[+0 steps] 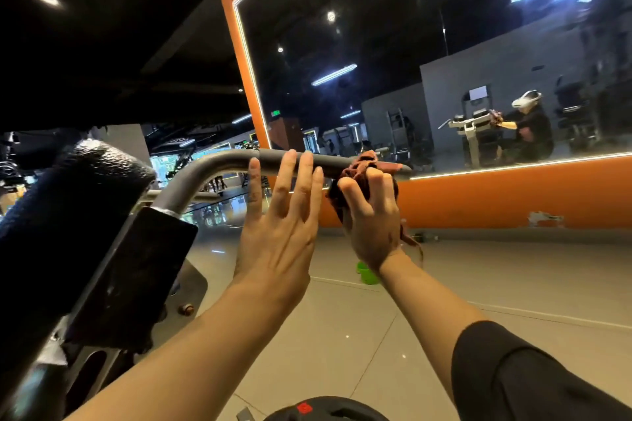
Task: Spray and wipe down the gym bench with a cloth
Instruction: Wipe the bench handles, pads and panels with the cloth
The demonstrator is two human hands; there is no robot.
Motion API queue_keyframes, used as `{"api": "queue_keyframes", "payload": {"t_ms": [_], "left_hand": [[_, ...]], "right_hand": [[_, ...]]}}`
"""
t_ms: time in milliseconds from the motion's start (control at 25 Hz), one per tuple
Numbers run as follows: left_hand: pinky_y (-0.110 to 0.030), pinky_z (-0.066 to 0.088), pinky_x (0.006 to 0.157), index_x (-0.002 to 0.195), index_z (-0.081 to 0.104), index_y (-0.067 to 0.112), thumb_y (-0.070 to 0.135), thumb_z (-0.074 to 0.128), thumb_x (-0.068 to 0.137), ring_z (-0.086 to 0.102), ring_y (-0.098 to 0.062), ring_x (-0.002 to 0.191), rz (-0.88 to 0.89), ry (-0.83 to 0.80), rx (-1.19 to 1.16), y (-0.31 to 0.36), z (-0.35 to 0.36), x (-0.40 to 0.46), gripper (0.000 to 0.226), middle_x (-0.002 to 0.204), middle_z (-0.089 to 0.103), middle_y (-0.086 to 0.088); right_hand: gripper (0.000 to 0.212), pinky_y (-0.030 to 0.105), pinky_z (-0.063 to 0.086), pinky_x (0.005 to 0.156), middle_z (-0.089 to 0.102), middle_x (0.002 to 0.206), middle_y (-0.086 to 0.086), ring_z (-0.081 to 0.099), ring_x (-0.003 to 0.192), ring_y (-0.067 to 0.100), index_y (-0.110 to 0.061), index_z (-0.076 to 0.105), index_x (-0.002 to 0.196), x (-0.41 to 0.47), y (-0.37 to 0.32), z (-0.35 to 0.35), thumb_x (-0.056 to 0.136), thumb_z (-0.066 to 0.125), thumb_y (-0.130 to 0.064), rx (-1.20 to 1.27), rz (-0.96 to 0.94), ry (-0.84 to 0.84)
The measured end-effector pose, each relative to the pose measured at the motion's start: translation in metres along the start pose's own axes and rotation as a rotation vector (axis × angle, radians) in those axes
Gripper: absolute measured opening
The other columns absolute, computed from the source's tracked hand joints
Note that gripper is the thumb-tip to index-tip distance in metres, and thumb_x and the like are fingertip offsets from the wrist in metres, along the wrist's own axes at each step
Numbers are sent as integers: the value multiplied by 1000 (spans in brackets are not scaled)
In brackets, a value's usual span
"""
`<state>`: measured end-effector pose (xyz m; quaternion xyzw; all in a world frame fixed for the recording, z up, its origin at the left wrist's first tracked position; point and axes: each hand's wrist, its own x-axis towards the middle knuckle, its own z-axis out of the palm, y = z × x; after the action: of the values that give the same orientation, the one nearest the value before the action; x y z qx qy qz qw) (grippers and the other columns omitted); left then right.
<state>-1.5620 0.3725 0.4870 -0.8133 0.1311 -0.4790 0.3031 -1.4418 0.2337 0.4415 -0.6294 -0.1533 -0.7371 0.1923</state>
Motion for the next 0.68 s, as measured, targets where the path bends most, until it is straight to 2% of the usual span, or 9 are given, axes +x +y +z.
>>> {"api": "queue_keyframes", "payload": {"t_ms": [80,120,200,280,360,440,520,600,680], "left_hand": [[-64,-25,105,149,-18,3,20,52,84,-30,-40,140,-12,71,22,1,12,0,97,154,-27,-24],[-64,-23,106,151,-10,3,20,57,81,-23,-40,143,-18,90,16,1,15,1,98,156,-19,-24],[-63,-19,109,153,5,3,17,65,74,-12,-40,146,-42,128,-19,6,21,4,100,159,-5,-24],[-63,-19,110,153,12,3,14,67,71,-8,-40,146,-60,143,-29,11,25,7,99,159,1,-25],[-61,-20,110,153,13,4,13,66,70,-8,-39,146,-60,147,-39,11,27,9,99,158,1,-24],[-62,-20,109,153,8,5,11,63,70,-9,-39,146,-56,155,-21,9,29,8,100,158,-1,-24],[-62,-20,109,153,5,4,9,59,72,-10,-40,146,-45,164,-13,9,31,7,97,158,-3,-25],[-64,-21,108,153,1,4,11,55,76,-14,-41,145,-40,183,-1,12,34,7,94,158,-8,-25],[-63,-22,107,153,1,3,10,56,75,-13,-41,145,-47,202,-11,14,35,9,95,158,-7,-25]], "right_hand": [[24,44,59,70,50,109,18,55,91,34,-10,55,102,-10,19,0,83,68,-5,-54,242,26],[27,45,58,71,52,107,19,55,90,34,-9,54,101,-13,19,2,80,69,-1,-53,291,42],[29,35,54,77,44,110,15,52,92,30,-11,48,103,-16,8,7,83,67,-5,-14,141,53],[25,27,46,74,37,113,12,46,93,26,-13,47,105,-12,3,11,86,62,-12,45,-25,14],[25,28,49,69,38,112,12,48,89,26,-12,49,103,-12,14,13,83,64,-12,31,-14,-15],[33,36,56,65,45,110,16,54,83,31,-7,57,96,-21,29,11,70,76,-4,-30,132,-38],[36,43,58,64,53,106,24,57,82,37,-2,60,93,-26,43,8,63,78,6,-89,320,-52],[33,47,58,67,52,112,28,58,88,40,1,58,98,-24,52,3,70,72,10,-110,490,-66],[29,47,58,72,51,115,26,58,92,39,1,56,100,-19,54,0,76,66,11,-81,503,-35]]}}
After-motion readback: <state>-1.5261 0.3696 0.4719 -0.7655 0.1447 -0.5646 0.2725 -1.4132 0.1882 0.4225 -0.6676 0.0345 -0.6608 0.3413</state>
